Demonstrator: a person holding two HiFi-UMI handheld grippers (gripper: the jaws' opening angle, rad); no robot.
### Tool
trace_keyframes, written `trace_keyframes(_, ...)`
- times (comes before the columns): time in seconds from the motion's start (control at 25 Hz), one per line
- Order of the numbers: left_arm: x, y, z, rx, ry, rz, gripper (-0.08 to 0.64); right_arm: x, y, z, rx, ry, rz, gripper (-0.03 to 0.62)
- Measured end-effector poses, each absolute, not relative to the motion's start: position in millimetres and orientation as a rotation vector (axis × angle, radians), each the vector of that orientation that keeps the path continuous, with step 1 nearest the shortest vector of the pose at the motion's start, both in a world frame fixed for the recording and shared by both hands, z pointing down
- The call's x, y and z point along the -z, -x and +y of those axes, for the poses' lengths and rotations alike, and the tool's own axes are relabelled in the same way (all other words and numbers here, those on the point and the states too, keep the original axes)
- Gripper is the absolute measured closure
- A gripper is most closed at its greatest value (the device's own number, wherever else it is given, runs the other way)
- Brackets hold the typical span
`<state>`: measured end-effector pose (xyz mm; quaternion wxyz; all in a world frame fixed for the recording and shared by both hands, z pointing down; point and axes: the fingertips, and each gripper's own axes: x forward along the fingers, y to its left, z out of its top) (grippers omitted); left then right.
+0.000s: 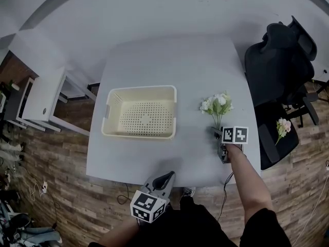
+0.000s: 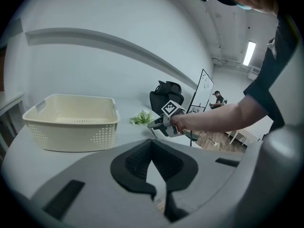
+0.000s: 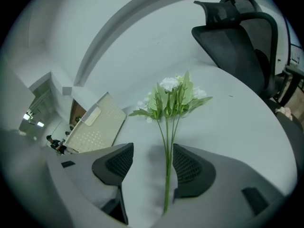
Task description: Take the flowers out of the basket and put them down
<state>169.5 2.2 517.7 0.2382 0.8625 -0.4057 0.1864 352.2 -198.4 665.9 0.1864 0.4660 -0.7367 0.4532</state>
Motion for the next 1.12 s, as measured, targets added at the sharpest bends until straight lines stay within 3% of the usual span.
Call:
trace_keyframes(0.24, -509.7, -159.9, 4.6, -0.499, -2.374, -1.138, 0.554, -637.2, -347.9, -189.4, -1.225, -1.343, -2.185, 0.344)
trace_keyframes(0.28, -508.1, -157.4, 5.3, -0.495, -2.377, -1.139, 0.554, -627.7, -347.0, -186.8, -1.199, -1.360, -2.215, 0.372)
trace_keyframes(0.32, -506.7, -155.0, 6.1, -0.493, -2.380, -1.139, 0.554, -616.7, -346.2, -183.9, -1.171, -1.384, -2.251, 0.505)
trace_keyframes(0.4, -503.7, -149.9, 7.5, -0.489, -2.391, -1.135, 0.554, -592.2, -340.8, -175.4, -1.145, -1.424, -2.342, 0.568)
trace_keyframes(0.76, -477.9, -116.1, 2.7, -0.483, -2.494, -1.068, 0.554, -489.8, -266.5, -101.1, -1.104, -1.423, -2.680, 0.569)
trace_keyframes(1.12, -471.9, -64.1, 19.0, -0.400, -2.522, -0.964, 0.554, -454.0, -170.5, -19.8, -0.958, -1.472, -2.716, 0.569)
